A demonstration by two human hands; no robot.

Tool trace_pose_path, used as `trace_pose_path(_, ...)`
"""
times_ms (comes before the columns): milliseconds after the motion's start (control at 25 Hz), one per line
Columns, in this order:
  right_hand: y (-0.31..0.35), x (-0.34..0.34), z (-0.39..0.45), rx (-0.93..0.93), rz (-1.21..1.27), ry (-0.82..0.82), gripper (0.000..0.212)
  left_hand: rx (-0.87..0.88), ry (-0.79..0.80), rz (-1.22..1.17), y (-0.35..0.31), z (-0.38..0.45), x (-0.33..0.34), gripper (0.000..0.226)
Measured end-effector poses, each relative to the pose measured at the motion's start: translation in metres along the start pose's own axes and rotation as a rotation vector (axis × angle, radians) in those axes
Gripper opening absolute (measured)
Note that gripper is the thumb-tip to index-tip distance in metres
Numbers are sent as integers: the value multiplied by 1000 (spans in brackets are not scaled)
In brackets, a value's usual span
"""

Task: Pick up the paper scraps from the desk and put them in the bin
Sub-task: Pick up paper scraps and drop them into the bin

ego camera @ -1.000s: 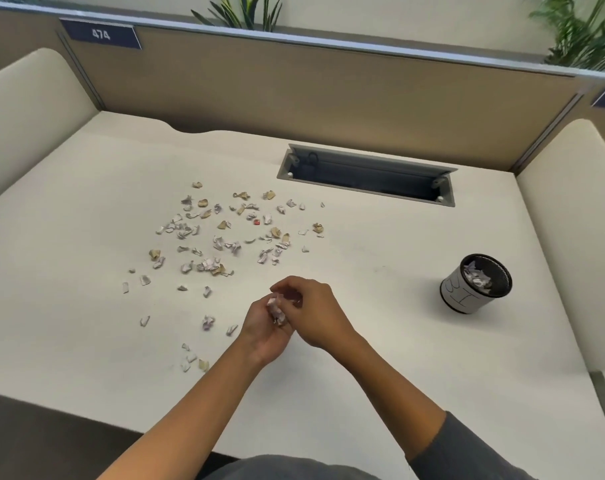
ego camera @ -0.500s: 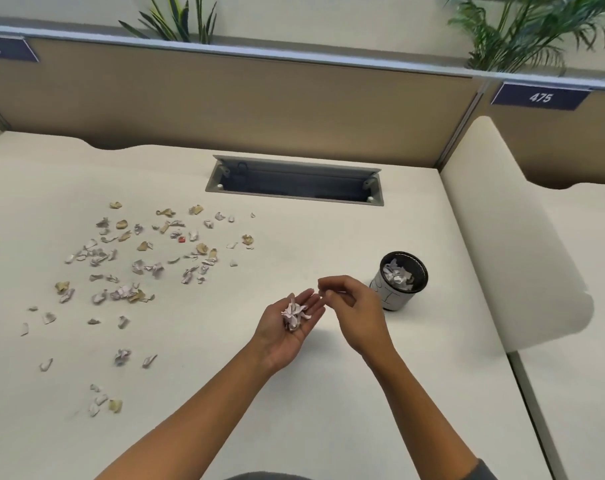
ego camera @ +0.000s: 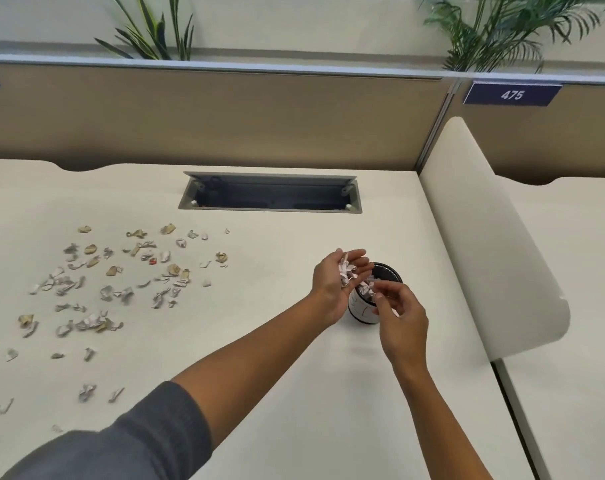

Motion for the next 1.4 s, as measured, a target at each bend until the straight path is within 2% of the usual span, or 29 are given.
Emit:
trace_pose_path(120, -4, -9, 5, 6, -14, -26, 19, 38, 12, 119, 5, 13, 16, 50)
trace_pose_path(280, -7, -13, 8, 9, -19, -42, 20, 71, 23, 276, 6, 18, 29, 66)
trace_pose_path(440, -10, -17, 8, 14, -18, -53, 18, 108, 125, 404, 1, 15, 35, 80)
trace_pose_path(640, -6, -24, 6, 19, 25, -89, 17, 43, 244, 479, 2, 6, 35, 86)
trace_pose_path(800, 0, -21, -2, -2, 15, -74, 16, 58, 281, 523, 4, -10, 26, 70)
trace_pose_path(1040, 5, 19, -21, -27, -34, 100, 21, 161, 131, 595, -11, -40, -25, 32)
trace_pose_path(1280, 9, 85, -38, -14, -29, 321, 22, 225, -19, 658, -48, -81, -98, 26)
trace_pose_path(1400, 14, 122, -49, -25, -92, 424, 21, 175, -123, 709, -65, -104, -139, 25)
Point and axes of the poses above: each hand's wrist, its own z-axis towards the middle knuckle, its own x-axis out of the palm, y = z × x, the point moved 5 cm from there along z, towards the middle knuckle, and after that the axes turned 6 degrees about y, right-handed, at the moved point
